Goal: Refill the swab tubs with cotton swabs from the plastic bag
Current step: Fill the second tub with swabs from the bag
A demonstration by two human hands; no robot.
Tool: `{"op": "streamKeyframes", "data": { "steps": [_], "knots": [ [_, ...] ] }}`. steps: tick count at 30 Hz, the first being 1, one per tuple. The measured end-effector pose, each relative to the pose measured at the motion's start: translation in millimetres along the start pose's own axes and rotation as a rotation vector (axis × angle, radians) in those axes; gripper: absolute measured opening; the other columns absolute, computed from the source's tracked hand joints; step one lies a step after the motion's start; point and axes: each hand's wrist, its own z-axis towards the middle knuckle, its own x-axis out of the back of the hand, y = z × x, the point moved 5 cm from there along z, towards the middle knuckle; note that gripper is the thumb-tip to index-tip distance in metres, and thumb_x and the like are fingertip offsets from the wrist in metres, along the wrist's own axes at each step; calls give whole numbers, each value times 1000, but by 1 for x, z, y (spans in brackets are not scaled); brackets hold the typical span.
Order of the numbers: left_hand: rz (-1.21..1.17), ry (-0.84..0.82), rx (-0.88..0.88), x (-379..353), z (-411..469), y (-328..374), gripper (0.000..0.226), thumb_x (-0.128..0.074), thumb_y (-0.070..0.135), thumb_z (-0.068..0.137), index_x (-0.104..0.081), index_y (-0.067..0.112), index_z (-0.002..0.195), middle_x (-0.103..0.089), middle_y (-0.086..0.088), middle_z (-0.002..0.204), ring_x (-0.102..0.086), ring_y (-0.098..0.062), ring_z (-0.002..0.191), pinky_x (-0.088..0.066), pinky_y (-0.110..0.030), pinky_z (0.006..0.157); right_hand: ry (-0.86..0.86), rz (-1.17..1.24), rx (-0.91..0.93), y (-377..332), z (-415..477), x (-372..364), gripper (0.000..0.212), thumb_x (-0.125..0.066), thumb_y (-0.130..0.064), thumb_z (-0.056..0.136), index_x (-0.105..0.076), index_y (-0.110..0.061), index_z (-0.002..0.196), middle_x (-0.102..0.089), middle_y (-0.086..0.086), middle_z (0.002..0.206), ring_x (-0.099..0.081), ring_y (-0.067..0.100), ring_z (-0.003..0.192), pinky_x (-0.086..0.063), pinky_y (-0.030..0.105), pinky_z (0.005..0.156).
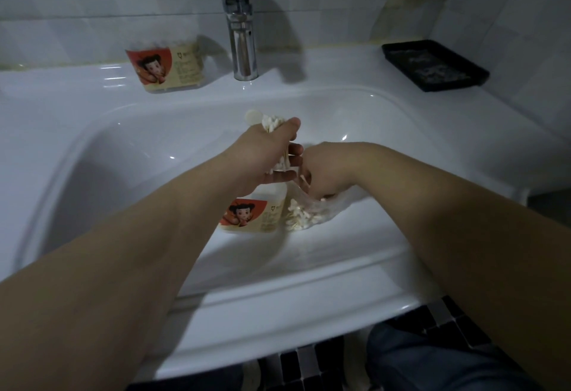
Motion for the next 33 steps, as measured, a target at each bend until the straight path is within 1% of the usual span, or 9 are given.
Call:
{"op": "streamKeyframes", "data": {
  "steps": [3,6,9,11,16,19,22,28,33],
  "knots": [
    [18,-5,1,-1,0,-1,27,-60,44,100,-59,17,100,-70,-1,83,-72,-15,74,-63,-34,72,40,28,-20,4,0,5,15,-70,-19,85,-61,-14,74,-60,0,68,-56,15,61,-42,27,52],
    [51,2,3,-2,-1,0,28,-61,42,100,-60,14,102,-73,-8,90,-77,-23,84,-64,-38,75,104,90,-24,9,-4,14,14,-74,-23,82,-65,-14,78,-63,0,70,-59,18,64,-44,28,56],
    [94,12,-6,-2,-4,1,26,-60,39,101,-61,14,101,-74,-11,93,-76,-23,80,-62,-34,64,149,148,-12,14,-10,23,7,-71,-23,87,-74,-19,92,-66,-1,82,-62,17,73,-47,29,64],
    [158,35,-24,0,-5,2,22,-59,39,101,-64,17,98,-75,-10,94,-75,-21,79,-62,-34,63,183,206,-14,17,-14,26,10,-69,-23,89,-77,-29,89,-67,-8,86,-63,13,78,-48,26,66],
    [314,31,-37,-1,-4,1,18,-60,36,99,-66,19,102,-75,-7,95,-72,-16,80,-63,-32,61,295,365,-71,28,-21,36,24,-71,-9,85,-76,-32,81,-68,-14,66,-68,4,65,-45,20,57],
    [362,32,-37,-1,-3,-1,22,-60,36,99,-67,17,108,-75,-5,96,-73,-15,78,-63,-32,62,377,446,-92,37,-25,43,26,-71,-4,84,-75,-29,79,-69,-16,56,-68,-1,56,-57,25,67],
    [374,44,-39,0,-3,-1,22,-59,36,100,-67,18,109,-74,-4,97,-75,-15,80,-64,-34,63,407,528,-89,44,-28,45,24,-73,-5,84,-77,-28,81,-73,-8,63,-72,3,60,-60,28,75],
    [270,60,-20,1,-2,-2,17,-61,32,99,-66,17,104,-72,-6,103,-76,-22,89,-65,-43,73,464,706,-58,51,-31,50,17,-77,-4,84,-79,-21,84,-76,3,67,-75,14,66,-62,29,75],
    [227,-3,-63,-3,-1,-1,15,-63,30,99,-67,17,106,-75,-5,104,-76,-20,92,-64,-34,71,470,747,-31,48,-30,49,16,-78,-4,84,-79,-19,85,-76,7,69,-76,16,68,-64,35,79]
  ]
}}
